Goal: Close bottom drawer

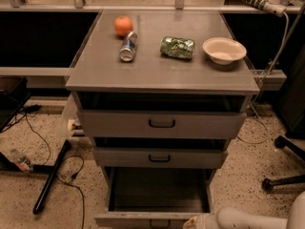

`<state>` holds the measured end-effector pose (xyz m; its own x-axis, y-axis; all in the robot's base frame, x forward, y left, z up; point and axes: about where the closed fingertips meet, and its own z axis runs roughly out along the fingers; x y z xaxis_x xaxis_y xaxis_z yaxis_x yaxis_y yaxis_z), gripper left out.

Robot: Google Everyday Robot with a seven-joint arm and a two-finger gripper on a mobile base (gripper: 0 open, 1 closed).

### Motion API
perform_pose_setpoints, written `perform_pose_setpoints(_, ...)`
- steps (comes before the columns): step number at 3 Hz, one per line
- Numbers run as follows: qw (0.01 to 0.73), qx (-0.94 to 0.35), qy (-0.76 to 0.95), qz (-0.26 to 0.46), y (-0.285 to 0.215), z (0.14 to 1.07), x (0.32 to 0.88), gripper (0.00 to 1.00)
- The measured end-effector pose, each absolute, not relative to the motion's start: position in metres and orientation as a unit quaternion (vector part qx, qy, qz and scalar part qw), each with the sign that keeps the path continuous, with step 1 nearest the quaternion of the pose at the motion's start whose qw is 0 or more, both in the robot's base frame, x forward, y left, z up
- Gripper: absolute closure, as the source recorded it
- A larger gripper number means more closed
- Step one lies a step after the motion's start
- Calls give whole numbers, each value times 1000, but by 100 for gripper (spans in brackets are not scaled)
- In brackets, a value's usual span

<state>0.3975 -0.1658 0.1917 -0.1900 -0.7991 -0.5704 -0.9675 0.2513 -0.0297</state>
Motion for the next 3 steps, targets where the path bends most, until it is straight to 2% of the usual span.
perform_pose_setpoints(1, 245, -587, 752, 172, -166, 192, 398, 14)
perform_pose_setpoints(2, 273, -584, 745, 171, -161, 192, 414, 0)
perform_pose_setpoints(3, 273, -584, 745, 171, -161, 192, 413, 19)
